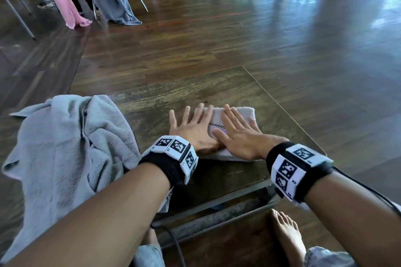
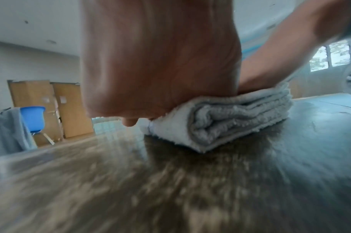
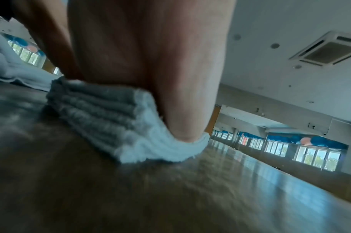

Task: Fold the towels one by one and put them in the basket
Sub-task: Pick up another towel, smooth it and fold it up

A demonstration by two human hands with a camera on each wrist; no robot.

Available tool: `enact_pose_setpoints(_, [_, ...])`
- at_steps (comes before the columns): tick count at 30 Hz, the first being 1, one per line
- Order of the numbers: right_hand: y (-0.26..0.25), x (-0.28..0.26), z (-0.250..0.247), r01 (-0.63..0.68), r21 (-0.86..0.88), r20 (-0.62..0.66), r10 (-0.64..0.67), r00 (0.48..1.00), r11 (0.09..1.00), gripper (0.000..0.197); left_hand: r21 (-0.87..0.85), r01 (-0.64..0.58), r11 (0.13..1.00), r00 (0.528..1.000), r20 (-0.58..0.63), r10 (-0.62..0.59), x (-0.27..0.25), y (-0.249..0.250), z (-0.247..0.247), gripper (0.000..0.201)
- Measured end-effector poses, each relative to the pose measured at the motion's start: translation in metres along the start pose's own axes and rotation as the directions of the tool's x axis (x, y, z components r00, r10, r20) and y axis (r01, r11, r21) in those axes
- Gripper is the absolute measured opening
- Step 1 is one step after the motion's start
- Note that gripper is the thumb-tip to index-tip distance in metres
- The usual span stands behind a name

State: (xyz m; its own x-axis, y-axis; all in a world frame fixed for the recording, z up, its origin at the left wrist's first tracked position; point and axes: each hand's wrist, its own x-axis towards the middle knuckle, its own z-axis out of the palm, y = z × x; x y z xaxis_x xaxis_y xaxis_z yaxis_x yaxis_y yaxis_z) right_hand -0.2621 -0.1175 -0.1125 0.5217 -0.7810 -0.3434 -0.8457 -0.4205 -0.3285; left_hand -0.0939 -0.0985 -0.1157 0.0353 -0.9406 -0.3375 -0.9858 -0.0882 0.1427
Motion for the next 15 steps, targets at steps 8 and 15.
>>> enact_pose_setpoints(8, [0.004, -0.006, 0.010, 0.006, 0.045, -0.173, 0.002, 0.985, 0.999, 0.092, -0.126, 0.106, 0.986, 0.994, 0.048, -0.100, 0.000, -0.010, 0.004, 0.131])
enact_pose_setpoints(15, [0.016, -0.012, 0.004, -0.087, 0.052, -0.117, 0.092, 0.989, 0.995, 0.071, -0.130, 0.155, 0.979, 0.986, 0.078, -0.145, -0.005, -0.005, 0.002, 0.144])
